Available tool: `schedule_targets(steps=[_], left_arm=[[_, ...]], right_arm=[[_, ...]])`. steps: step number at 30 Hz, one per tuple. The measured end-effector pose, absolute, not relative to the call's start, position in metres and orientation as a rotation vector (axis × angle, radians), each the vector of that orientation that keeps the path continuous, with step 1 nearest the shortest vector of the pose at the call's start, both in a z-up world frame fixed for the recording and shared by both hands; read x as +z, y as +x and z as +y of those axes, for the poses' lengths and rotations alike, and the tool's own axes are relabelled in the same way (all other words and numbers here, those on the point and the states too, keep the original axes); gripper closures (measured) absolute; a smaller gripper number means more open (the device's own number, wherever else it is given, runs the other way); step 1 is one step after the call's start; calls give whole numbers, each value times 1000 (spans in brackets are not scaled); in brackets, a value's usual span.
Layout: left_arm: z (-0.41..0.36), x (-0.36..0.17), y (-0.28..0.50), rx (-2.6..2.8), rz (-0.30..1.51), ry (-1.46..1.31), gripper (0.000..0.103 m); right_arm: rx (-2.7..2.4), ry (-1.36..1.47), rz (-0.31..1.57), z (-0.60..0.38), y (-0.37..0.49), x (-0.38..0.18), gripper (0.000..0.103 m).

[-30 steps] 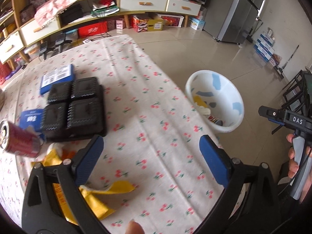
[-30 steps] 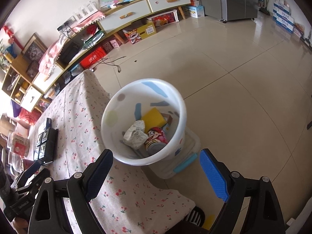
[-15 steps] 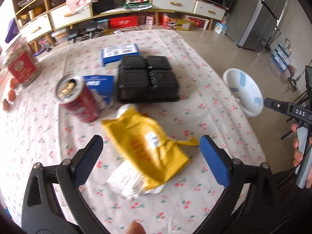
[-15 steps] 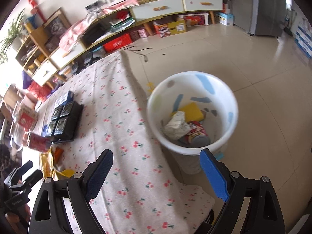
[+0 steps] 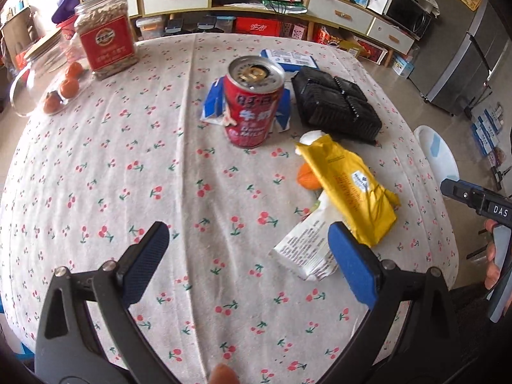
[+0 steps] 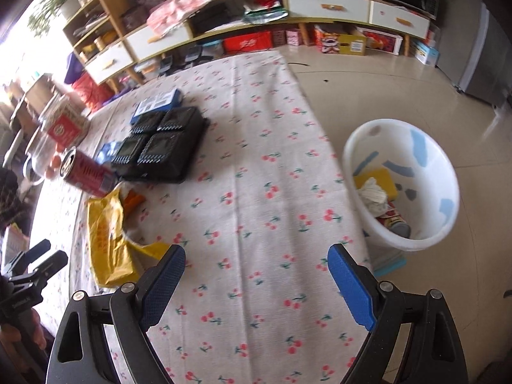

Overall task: Collect trash
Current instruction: 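Move both open grippers back over the table, then grasp the yellow plastic bag with the right gripper and lift it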

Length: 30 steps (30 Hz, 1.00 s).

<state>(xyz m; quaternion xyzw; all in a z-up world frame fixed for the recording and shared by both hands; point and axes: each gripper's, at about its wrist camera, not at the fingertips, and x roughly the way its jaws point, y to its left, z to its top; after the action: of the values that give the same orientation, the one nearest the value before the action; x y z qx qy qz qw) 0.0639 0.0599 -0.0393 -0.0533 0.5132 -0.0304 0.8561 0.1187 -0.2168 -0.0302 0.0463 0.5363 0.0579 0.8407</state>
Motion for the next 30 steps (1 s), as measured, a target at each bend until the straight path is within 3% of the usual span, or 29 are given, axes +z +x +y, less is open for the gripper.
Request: schedule_targets(steps=[30], left_arm=[[135,-58,44,49,1132,-270,4]], right_arm=[[452,-121,1148,-58,129,-46,11]])
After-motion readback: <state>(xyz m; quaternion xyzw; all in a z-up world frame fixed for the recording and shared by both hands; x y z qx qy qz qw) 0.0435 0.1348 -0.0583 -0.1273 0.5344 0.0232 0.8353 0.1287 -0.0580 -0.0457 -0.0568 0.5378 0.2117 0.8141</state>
